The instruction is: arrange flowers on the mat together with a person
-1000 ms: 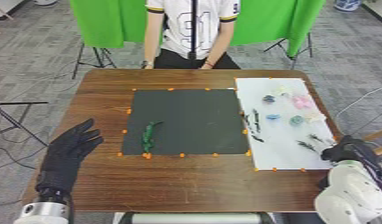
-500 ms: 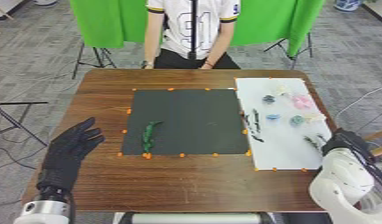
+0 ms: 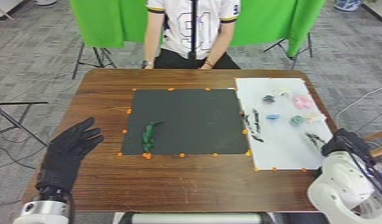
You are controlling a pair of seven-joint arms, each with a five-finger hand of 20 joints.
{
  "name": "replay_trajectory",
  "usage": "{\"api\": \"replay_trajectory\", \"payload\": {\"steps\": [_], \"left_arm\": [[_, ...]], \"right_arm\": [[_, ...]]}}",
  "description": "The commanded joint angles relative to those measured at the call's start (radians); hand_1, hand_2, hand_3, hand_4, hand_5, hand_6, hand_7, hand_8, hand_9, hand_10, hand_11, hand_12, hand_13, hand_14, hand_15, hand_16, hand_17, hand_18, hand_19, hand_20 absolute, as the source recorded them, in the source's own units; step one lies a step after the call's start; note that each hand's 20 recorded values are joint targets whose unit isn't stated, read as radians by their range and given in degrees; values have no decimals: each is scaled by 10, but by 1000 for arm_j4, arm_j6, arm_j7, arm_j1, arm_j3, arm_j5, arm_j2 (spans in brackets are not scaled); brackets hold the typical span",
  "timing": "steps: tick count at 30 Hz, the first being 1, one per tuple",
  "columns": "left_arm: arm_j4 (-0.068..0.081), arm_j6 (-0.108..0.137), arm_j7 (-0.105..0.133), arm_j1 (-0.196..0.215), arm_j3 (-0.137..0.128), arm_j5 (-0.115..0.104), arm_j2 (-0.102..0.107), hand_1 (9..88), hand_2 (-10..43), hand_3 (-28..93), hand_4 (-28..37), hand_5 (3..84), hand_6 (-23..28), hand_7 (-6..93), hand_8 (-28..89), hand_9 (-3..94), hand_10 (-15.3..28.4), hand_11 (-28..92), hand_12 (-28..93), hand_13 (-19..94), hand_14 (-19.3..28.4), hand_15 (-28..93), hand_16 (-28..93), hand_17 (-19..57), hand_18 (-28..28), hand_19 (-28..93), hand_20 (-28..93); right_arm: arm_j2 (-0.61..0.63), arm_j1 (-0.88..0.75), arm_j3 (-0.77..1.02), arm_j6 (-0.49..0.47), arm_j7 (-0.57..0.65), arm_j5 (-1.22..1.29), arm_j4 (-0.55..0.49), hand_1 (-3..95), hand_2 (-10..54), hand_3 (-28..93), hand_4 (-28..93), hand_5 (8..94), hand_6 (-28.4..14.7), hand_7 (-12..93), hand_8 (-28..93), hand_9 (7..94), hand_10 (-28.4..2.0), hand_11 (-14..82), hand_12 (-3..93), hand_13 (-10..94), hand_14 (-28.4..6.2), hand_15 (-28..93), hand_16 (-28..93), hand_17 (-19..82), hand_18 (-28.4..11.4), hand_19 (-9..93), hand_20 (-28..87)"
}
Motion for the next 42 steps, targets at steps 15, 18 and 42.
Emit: {"api": "replay_trajectory", "payload": {"steps": [15,18,42], "left_arm": [[-11,4,-42,17,-8,17,0,221,74,791,-283,398,110,163,-112,349,206,335,79,240,262,580,-142,-71,210,547,40],[-9,-1,-54,11,-11,21,-6,220,74,792,-283,399,110,163,-112,349,206,335,78,239,262,580,-142,-71,210,547,40],[14,-32,-100,-71,21,42,-1,221,73,794,-283,399,110,164,-112,349,205,335,79,239,262,580,-142,-72,210,547,39]], "right_arm": [[-153,569,-520,-53,-195,62,-93,589,-95,563,-253,890,-6,168,93,937,-104,361,218,887,-67,597,232,607,-176,932,149],[-207,610,-589,-82,-202,65,-36,584,-95,561,-254,893,-6,170,94,937,-105,364,218,887,-66,600,232,606,-177,932,154],[-393,736,-851,-298,-145,50,259,520,-84,582,-238,921,0,175,74,937,-105,421,200,902,-70,636,214,612,-206,932,260]]}}
